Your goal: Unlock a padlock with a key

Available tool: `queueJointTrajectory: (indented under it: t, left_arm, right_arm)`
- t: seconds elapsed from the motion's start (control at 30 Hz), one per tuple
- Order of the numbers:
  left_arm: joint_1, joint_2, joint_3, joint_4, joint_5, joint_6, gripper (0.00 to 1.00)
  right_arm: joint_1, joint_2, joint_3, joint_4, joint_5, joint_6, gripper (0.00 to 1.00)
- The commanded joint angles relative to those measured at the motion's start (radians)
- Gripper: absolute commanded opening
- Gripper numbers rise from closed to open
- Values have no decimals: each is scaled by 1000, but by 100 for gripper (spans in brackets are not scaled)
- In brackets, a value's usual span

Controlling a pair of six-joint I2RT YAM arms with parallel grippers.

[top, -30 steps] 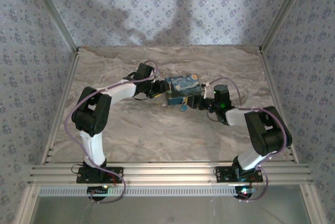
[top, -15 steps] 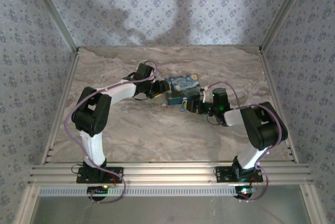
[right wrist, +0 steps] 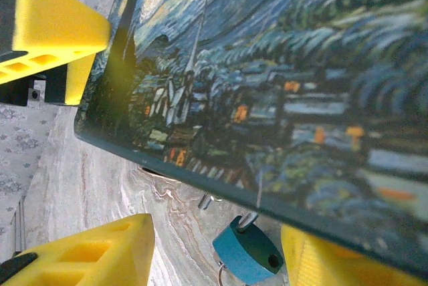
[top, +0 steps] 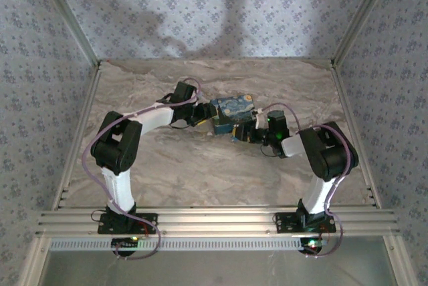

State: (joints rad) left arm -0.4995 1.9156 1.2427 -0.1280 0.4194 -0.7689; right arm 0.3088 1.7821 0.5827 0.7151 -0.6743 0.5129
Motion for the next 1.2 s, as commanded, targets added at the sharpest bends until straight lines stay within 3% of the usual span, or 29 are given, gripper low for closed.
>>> queueJointTrajectory:
  t: [0.0,0.53,1.17]
  left_arm:
    - [-7,-10,-41,-76,-27,-8,61]
    - [-7,-14,-52,-68,-23,-12,61]
    - [-7,-13,-55,-67,-25,-13,61]
  right_arm:
    - [10,21,28,38,-8,16,54]
    - [16,72,33,121,-47,58,49]
    - [3,73,6,120,-55,61,34]
